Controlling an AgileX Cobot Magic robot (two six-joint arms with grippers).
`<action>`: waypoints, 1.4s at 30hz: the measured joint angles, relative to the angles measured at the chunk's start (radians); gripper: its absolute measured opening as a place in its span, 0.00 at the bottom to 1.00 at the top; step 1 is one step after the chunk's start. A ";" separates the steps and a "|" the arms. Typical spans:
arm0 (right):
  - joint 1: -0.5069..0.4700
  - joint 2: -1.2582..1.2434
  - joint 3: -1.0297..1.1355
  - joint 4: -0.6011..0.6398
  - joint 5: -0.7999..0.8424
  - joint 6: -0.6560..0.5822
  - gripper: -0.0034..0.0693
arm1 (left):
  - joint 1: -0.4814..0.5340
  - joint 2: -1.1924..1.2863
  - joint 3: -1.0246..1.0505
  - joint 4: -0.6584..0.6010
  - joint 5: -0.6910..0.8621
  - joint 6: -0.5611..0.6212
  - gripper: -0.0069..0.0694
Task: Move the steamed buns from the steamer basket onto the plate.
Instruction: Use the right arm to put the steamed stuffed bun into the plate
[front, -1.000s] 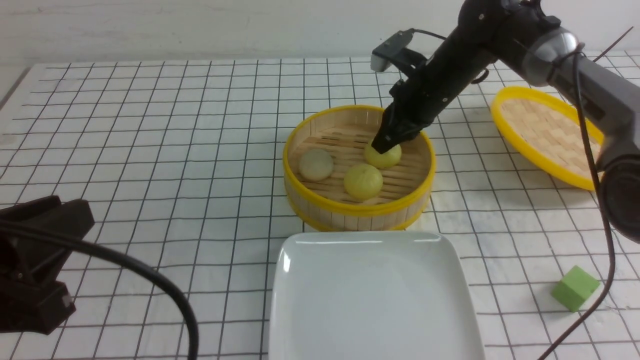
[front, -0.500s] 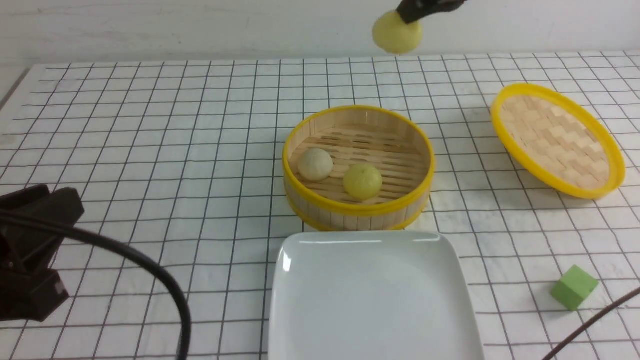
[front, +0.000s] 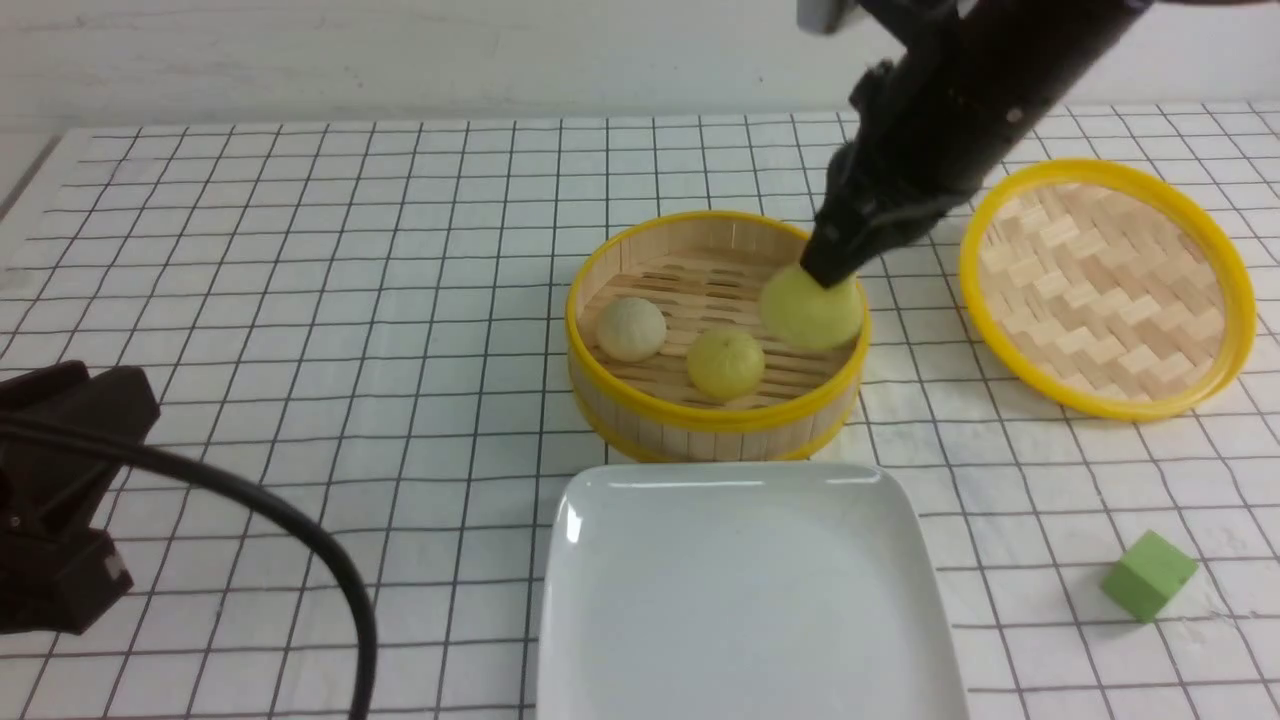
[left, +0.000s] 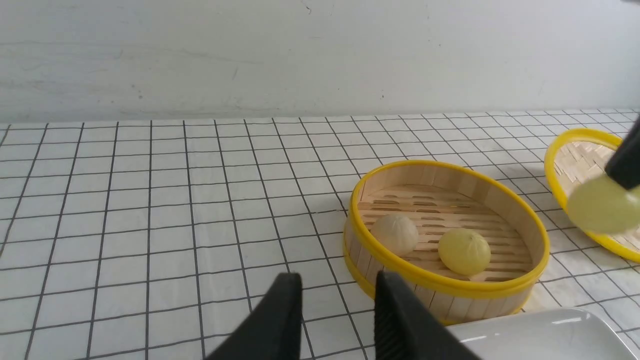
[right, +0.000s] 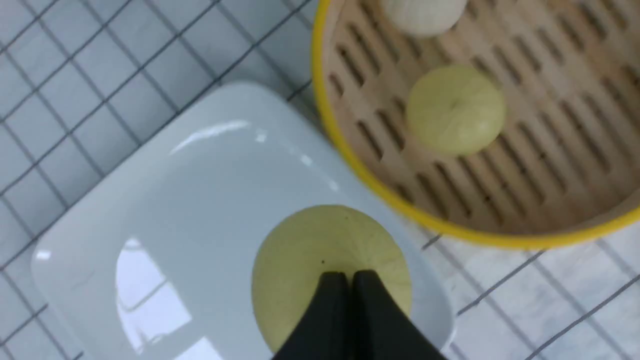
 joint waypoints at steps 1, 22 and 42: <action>0.005 -0.011 0.050 0.001 -0.002 0.000 0.06 | 0.000 0.000 0.000 0.000 0.000 0.000 0.41; 0.011 -0.031 0.541 0.103 -0.390 -0.225 0.06 | 0.000 0.000 0.000 0.000 0.013 0.000 0.41; 0.011 -0.031 0.541 0.019 -0.425 -0.226 0.43 | 0.000 0.000 0.000 0.000 0.034 0.000 0.41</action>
